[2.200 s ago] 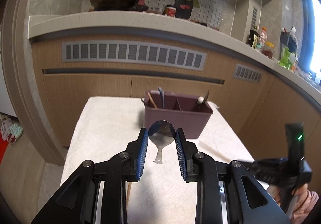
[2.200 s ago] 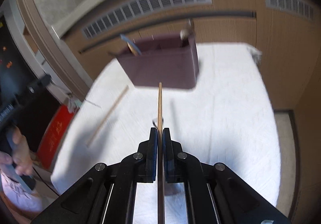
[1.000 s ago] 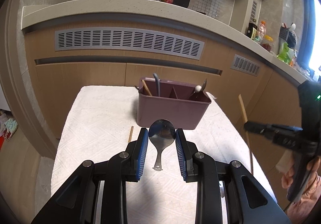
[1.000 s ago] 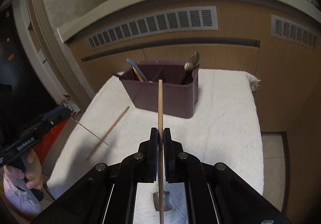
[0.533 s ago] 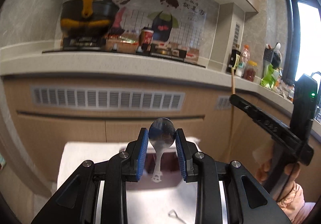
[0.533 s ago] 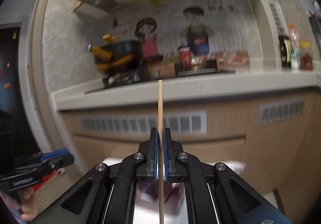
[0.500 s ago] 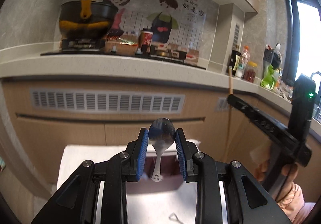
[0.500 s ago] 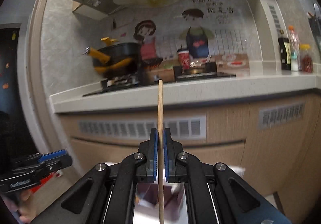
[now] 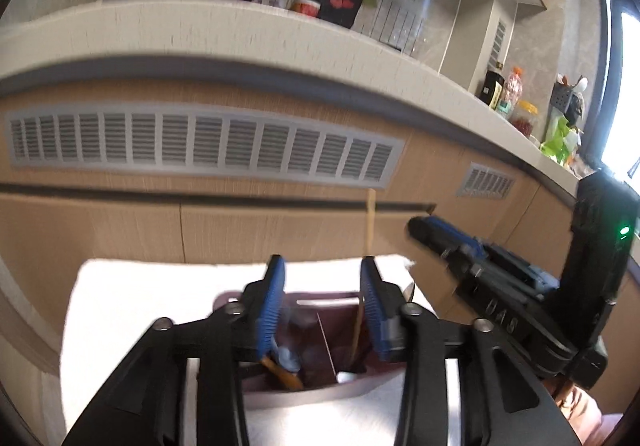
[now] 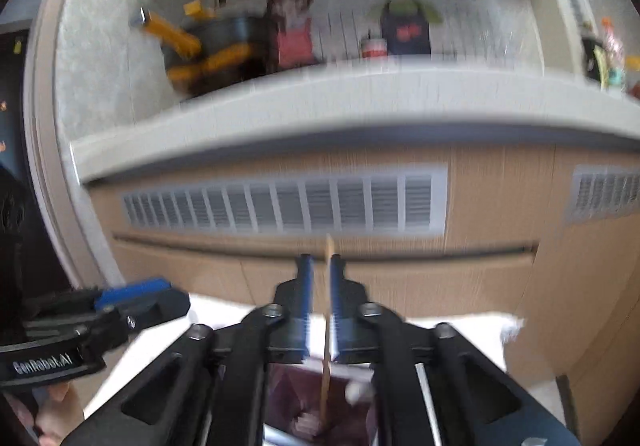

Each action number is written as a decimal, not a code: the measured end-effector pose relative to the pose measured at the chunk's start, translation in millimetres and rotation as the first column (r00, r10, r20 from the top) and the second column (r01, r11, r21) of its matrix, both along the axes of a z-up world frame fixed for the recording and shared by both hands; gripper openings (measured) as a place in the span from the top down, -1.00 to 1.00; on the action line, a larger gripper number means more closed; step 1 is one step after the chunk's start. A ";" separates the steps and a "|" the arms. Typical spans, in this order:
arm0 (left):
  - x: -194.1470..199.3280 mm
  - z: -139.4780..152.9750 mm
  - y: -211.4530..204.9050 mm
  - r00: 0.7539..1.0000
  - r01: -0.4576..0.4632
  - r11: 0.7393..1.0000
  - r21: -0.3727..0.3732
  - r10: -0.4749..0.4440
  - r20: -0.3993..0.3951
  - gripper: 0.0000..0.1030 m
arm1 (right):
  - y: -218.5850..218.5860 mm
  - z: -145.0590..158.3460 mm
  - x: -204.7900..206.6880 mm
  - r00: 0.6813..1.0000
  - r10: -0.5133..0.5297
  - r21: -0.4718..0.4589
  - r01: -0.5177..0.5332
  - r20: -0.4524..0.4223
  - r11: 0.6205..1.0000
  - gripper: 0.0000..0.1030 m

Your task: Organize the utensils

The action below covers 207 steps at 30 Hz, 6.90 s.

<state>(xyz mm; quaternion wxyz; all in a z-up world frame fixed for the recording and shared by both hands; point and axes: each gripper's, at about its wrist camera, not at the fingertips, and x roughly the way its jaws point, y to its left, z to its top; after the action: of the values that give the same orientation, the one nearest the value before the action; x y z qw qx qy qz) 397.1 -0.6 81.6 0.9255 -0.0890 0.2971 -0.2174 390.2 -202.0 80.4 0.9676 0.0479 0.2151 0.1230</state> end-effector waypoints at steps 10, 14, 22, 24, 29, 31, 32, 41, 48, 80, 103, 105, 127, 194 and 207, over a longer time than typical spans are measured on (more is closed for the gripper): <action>-47.8 -6.0 52.3 0.989 -0.146 0.987 0.074 0.146 -0.004 -0.07 | -20.0 -22.9 -45.6 0.995 -0.073 -0.054 0.070 -0.065 0.996 -0.64; -74.3 -47.4 69.0 0.976 -0.158 0.980 0.118 0.174 -0.132 -0.07 | -12.1 -30.3 -82.6 0.993 -0.104 -0.195 0.092 -0.048 0.976 -1.00; -126.9 -135.4 57.1 0.929 -0.057 0.975 0.214 0.130 -0.347 -0.07 | 6.9 -83.4 -134.3 0.978 -0.060 -0.386 -0.022 -0.199 0.922 -1.00; -133.7 -146.7 53.0 0.924 -0.055 0.972 0.230 0.136 -0.356 -0.07 | 9.0 -99.2 -142.6 0.963 -0.013 -0.359 -0.088 -0.269 0.929 -1.00; -149.4 -161.4 38.1 0.920 -0.035 0.974 0.222 0.118 -0.373 -0.07 | 24.1 -128.5 -156.1 0.925 0.082 -0.309 -0.207 -0.372 0.928 -0.67; -158.3 -161.4 33.3 0.918 -0.003 0.979 0.204 0.083 -0.387 -0.06 | 29.2 -136.2 -162.7 0.896 0.125 -0.287 -0.265 -0.425 0.921 -0.36; -163.9 -161.4 31.6 0.919 0.010 0.980 0.196 0.069 -0.389 -0.06 | 28.5 -139.3 -166.9 0.881 0.147 -0.265 -0.289 -0.450 0.920 -0.35; -207.1 -157.0 -3.8 0.908 0.166 0.968 0.188 -0.076 -0.411 -0.06 | 16.8 -145.0 -199.5 0.887 0.100 -0.280 -0.247 -0.452 0.928 -0.34; -216.0 -150.8 16.7 0.889 0.121 0.984 0.134 -0.048 -0.456 -0.06 | 25.9 -153.9 -167.9 0.856 0.138 -0.197 -0.267 -0.498 0.943 0.45; -89.2 -151.3 1.3 0.820 0.004 0.935 0.354 0.200 -0.536 0.89 | -1.3 -128.7 -195.5 0.894 0.138 -0.119 -0.206 -0.425 0.971 0.90; -145.3 101.3 16.8 0.929 -0.116 0.990 -0.078 0.136 0.343 0.89 | -10.4 58.8 -170.8 0.998 0.068 -0.053 -0.067 0.016 0.996 0.90; -120.8 111.2 12.2 0.921 -0.106 0.990 -0.091 0.132 0.366 0.89 | -7.6 83.0 -158.2 0.996 0.055 -0.079 -0.050 0.070 0.996 0.90; -2.4 26.6 -1.6 0.955 -0.124 0.990 -0.067 0.138 0.264 0.89 | 4.8 19.3 -49.6 0.994 0.063 -0.113 -0.074 -0.093 0.991 0.90; -267.5 -58.6 3.5 0.961 -0.278 0.929 0.246 0.270 0.068 -0.92 | -9.9 -47.0 -257.0 0.966 -0.205 -0.175 0.177 -0.155 0.968 -1.00; -268.6 -57.4 -0.7 0.965 -0.263 0.931 0.254 0.256 0.063 -0.92 | -10.5 -46.3 -255.7 0.968 -0.202 -0.179 0.174 -0.152 0.968 -1.00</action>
<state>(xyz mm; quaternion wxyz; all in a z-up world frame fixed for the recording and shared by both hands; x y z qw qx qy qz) 128.4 -1.3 24.2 0.9539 -0.0022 0.2954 -0.0537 134.5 -212.5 34.0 0.9538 -0.0013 0.3004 0.0080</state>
